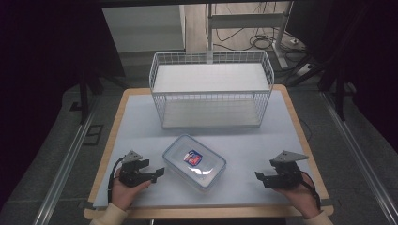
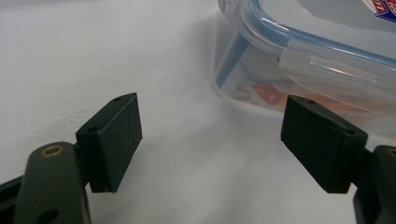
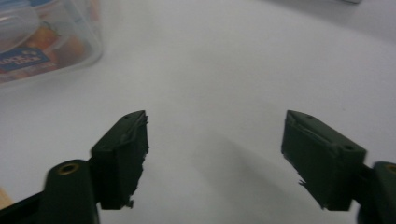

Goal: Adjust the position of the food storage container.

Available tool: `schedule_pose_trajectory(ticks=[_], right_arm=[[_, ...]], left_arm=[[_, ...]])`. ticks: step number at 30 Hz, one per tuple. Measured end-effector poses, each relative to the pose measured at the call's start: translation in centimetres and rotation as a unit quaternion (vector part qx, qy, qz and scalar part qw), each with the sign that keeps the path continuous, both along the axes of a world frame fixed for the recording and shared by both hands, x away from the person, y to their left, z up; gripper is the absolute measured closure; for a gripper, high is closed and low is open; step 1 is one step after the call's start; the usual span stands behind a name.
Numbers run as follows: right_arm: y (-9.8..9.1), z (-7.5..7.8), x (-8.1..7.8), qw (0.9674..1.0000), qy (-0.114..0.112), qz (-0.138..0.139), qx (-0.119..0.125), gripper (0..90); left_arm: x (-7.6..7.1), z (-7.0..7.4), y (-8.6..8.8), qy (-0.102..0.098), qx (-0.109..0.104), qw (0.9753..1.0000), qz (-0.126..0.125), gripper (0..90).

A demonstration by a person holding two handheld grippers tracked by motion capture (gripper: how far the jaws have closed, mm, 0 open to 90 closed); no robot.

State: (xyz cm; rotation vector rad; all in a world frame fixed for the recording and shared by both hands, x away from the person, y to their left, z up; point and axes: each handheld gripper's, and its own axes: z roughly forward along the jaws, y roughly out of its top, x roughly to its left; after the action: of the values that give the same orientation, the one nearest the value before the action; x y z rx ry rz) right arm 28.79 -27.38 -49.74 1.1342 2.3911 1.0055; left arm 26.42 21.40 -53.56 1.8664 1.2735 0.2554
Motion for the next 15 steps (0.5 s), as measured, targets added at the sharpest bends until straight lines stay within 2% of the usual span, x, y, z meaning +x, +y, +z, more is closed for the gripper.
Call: schedule_pose_trajectory(ticks=[4, 8, 10, 12, 13, 15], right_arm=[[0.3, 0.3, 0.1, 0.9999, 0.006, 0.011, 0.005, 33.5], [0.6, 0.6, 0.0, 0.9998, 0.006, 0.017, 0.009, 37.8], [1.0, 1.2, -0.1, 0.9994, 0.004, 0.031, 0.012, 43.7], [1.2, 1.4, -0.1, 0.9992, 0.003, 0.037, 0.013, 45.5], [1.7, 1.9, -0.2, 0.9987, 0.001, 0.050, 0.013, 50.5], [2.0, 2.1, -0.2, 0.9984, 0.001, 0.055, 0.013, 53.6]], left_arm=[[0.0, 0.0, 0.0, -0.001, 0.000, 1.0000, 0.001, 20.2], [-0.1, 0.0, -0.1, -0.002, 0.001, 1.0000, 0.000, 20.2], [-0.1, 0.1, -0.1, -0.002, 0.000, 1.0000, 0.000, 20.2], [-0.1, 0.1, -0.1, -0.001, 0.000, 1.0000, -0.001, 20.2], [-0.1, 0.1, -0.2, -0.001, 0.001, 1.0000, 0.000, 20.2], [-0.1, 0.1, -0.2, -0.001, 0.001, 1.0000, 0.000, 20.2]])
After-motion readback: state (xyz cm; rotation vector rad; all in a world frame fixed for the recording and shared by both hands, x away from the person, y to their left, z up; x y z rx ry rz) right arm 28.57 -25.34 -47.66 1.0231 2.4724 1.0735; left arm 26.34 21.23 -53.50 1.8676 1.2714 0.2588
